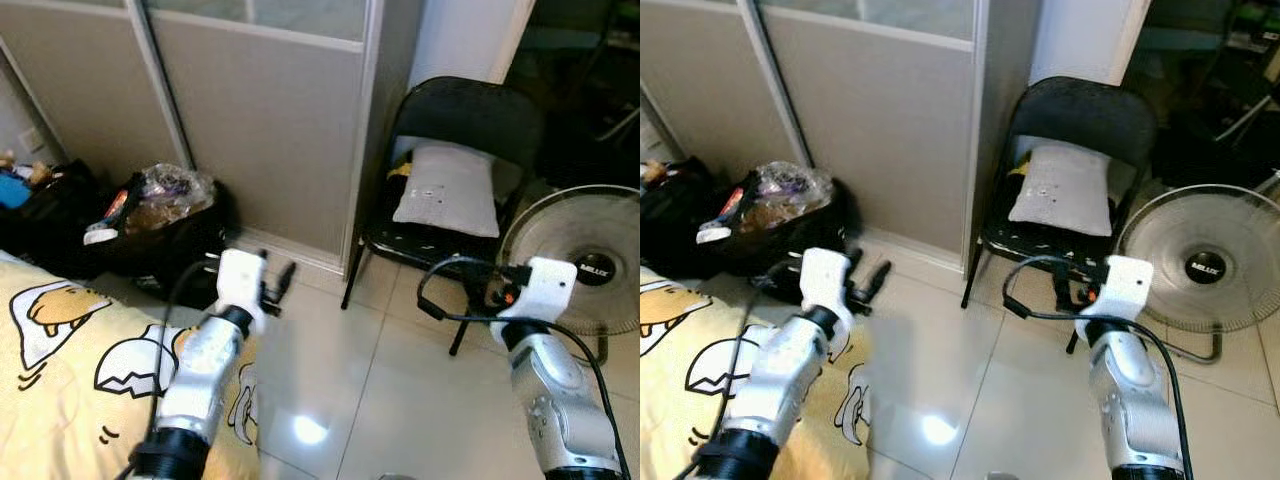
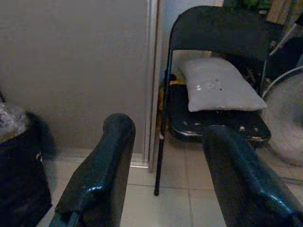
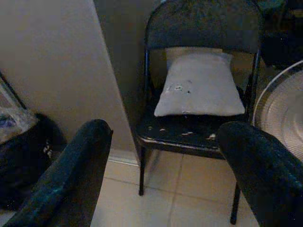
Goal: Clean up the room
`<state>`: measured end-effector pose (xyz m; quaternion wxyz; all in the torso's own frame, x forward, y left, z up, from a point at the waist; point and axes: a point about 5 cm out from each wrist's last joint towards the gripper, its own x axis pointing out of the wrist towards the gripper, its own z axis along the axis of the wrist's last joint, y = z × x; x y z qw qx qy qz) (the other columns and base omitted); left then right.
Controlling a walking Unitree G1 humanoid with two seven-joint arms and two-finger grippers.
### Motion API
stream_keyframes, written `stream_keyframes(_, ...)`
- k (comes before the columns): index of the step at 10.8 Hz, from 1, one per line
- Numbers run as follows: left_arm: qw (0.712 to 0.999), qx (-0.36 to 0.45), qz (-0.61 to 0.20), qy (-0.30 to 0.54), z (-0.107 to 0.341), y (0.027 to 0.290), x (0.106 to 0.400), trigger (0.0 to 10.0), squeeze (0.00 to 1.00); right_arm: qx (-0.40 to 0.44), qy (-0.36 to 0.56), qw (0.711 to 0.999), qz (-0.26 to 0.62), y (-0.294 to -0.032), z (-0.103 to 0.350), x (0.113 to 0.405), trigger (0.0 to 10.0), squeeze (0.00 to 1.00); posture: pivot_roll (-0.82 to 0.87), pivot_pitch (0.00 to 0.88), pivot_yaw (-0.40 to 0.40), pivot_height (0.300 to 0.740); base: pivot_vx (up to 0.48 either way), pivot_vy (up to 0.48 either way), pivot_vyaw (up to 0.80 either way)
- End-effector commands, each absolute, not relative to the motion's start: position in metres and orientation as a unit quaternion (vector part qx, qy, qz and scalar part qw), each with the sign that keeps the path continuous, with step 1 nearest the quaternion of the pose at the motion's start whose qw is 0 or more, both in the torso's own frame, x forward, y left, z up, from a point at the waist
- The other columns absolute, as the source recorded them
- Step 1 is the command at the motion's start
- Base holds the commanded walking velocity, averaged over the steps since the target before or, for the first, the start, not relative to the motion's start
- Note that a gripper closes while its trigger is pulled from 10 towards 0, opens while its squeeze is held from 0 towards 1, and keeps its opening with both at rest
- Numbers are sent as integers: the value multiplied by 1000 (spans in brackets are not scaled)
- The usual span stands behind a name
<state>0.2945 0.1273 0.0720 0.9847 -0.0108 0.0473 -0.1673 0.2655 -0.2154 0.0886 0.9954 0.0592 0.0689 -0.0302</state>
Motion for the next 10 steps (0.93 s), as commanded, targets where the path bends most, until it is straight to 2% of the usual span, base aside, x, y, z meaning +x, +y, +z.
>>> stream_keyframes(1, 988, -18, -142, 63, 69, 129, 299, 10000, 0, 63, 75, 995, -29, -210, 86, 265, 10000, 0, -176, 0, 20, 740, 0, 0, 0)
stream_keyframes(4, 993, 8, -92, 71, 67, 144, 303, 10000, 0, 72, 89, 993, -20, -197, 77, 258, 10000, 0, -176, 0, 19, 740, 0, 0, 0)
stream_keyframes(10, 993, 19, -98, 58, 69, 142, 304, 10000, 0, 63, 87, 994, -20, -201, 77, 263, 10000, 0, -156, 0, 7, 740, 0, 0, 0)
